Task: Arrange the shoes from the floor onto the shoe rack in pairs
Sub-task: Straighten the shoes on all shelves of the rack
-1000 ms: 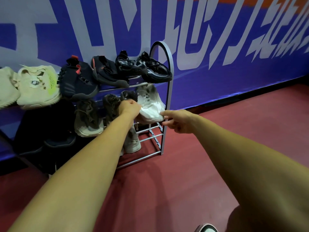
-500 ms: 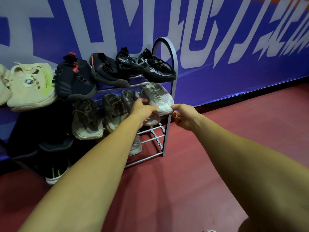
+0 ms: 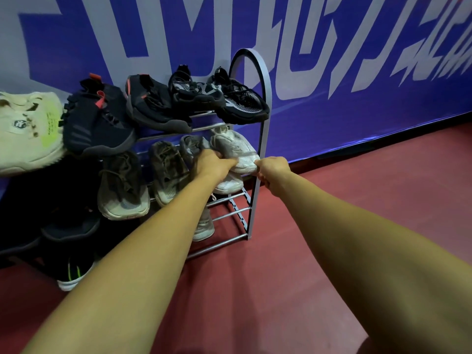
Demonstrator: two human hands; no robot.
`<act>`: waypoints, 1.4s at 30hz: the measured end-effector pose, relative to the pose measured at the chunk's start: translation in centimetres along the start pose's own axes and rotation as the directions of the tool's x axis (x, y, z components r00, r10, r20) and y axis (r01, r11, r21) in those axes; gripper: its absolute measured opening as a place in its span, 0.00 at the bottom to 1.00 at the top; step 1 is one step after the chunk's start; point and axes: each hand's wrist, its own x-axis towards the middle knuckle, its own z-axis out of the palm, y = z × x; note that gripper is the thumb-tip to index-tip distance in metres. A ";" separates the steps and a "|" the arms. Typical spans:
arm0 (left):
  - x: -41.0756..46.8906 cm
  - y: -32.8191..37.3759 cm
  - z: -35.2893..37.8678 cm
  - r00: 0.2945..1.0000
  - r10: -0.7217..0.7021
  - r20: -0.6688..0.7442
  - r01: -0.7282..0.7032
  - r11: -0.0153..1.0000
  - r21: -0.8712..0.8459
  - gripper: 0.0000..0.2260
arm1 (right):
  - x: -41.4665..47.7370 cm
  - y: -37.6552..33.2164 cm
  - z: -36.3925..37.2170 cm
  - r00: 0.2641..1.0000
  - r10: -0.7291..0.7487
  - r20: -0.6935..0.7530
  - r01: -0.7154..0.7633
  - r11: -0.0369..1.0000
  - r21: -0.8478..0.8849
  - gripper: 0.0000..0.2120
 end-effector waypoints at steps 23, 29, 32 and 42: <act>-6.5 -2.1 -7.4 0.981 0.180 0.078 -0.194 0.949 0.248 0.08 | -9.2 -0.6 0.0 0.911 -0.362 0.198 0.397 0.637 -0.661 0.10; -8.0 -5.4 -13.1 0.988 0.152 0.027 -0.150 0.909 0.390 0.09 | -11.1 -0.8 3.4 0.844 -0.408 0.347 0.529 0.530 -0.663 0.17; -9.0 -6.5 -15.8 0.989 0.145 0.011 -0.136 0.892 0.430 0.08 | -11.9 -0.8 5.3 0.823 -0.406 0.397 0.565 0.505 -0.653 0.20; -12.7 -10.7 -25.5 0.990 0.137 -0.031 -0.102 0.851 0.515 0.05 | -18.7 -0.6 17.5 0.670 -0.414 0.616 0.741 0.424 -0.521 0.19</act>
